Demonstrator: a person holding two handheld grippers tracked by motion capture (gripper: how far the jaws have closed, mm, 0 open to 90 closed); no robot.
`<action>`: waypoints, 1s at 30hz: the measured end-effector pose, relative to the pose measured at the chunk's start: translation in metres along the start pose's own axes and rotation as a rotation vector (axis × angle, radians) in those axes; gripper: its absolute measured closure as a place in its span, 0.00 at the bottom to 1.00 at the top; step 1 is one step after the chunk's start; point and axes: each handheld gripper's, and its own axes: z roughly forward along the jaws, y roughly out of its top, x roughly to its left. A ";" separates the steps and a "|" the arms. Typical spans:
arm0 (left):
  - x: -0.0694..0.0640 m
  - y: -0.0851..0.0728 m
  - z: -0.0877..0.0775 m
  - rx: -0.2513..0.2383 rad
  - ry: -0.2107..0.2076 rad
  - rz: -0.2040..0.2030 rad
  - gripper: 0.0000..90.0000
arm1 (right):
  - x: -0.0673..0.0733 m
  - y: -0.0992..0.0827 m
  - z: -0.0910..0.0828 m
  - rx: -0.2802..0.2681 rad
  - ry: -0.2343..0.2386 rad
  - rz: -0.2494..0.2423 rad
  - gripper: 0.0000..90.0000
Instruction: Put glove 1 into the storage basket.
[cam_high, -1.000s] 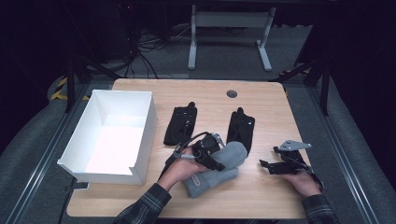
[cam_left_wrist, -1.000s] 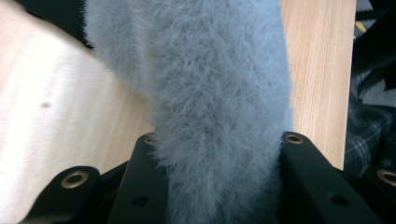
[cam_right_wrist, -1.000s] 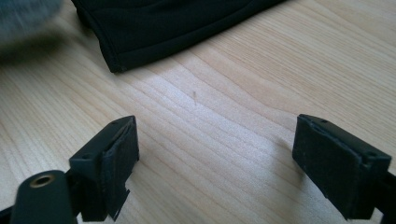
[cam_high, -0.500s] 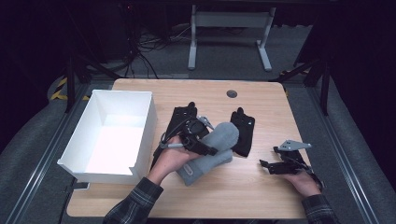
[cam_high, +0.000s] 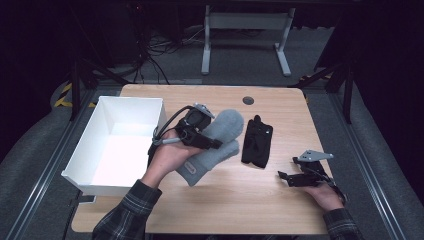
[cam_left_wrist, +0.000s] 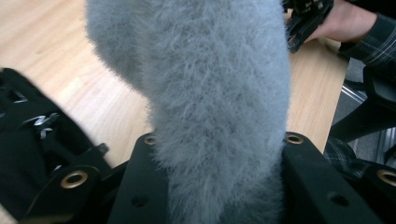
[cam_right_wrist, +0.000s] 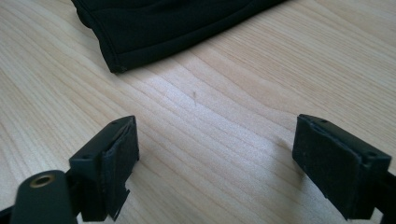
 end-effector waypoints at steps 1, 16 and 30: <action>0.001 0.000 -0.005 -0.004 0.006 -0.001 0.77 | 0.000 0.000 0.000 0.000 0.000 0.000 0.17; 0.033 -0.012 -0.072 -0.080 0.100 -0.085 0.77 | 0.000 0.000 0.000 0.000 0.000 0.000 0.17; 0.057 -0.039 -0.124 -0.167 0.151 -0.169 0.77 | 0.000 0.000 0.000 0.001 0.000 0.001 0.17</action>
